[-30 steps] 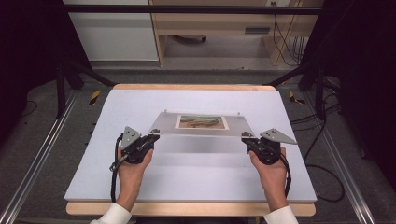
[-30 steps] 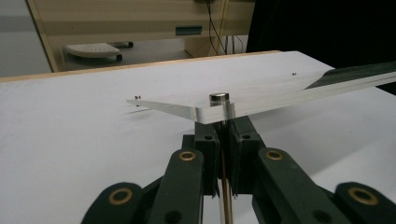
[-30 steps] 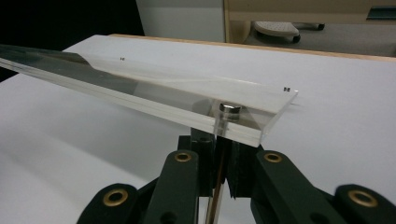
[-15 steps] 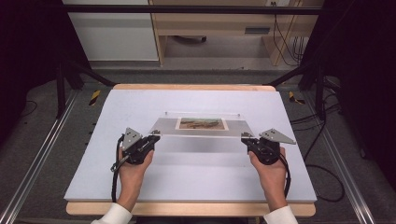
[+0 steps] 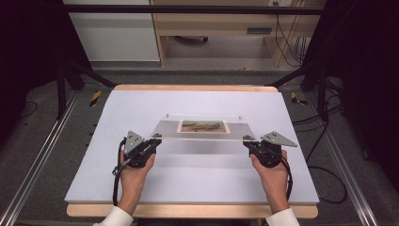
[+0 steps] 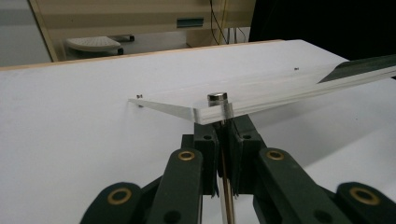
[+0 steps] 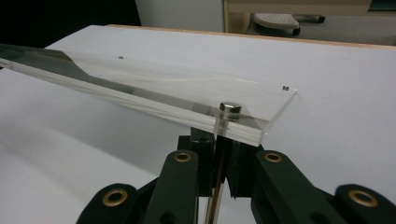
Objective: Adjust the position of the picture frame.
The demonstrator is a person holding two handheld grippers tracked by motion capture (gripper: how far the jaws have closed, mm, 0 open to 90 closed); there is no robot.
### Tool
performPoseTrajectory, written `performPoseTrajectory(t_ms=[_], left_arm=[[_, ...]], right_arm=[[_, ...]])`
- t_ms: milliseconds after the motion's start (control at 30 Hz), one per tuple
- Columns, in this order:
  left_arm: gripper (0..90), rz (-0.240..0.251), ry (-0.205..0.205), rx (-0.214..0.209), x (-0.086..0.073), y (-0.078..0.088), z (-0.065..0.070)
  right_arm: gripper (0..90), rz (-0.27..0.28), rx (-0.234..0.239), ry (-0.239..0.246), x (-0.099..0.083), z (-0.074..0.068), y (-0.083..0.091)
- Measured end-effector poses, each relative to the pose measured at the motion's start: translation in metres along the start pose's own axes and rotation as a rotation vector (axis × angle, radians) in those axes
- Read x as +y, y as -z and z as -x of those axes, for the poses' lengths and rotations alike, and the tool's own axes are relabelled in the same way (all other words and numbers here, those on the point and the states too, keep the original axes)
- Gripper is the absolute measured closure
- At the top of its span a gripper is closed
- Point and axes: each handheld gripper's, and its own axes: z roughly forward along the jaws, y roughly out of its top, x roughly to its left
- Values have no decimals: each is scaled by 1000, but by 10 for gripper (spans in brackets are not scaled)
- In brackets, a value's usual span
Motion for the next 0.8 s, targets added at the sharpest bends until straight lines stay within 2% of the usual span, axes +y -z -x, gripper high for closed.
performPoseTrajectory(t_ms=[500,800], left_arm=[[828,-73,-16,-11,-13,6,5],[830,-123,-22,-15,-23,6,7]], right_arm=[[836,-52,21,8,-18,1,2],[844,-95,34,-9,-29,2,1]])
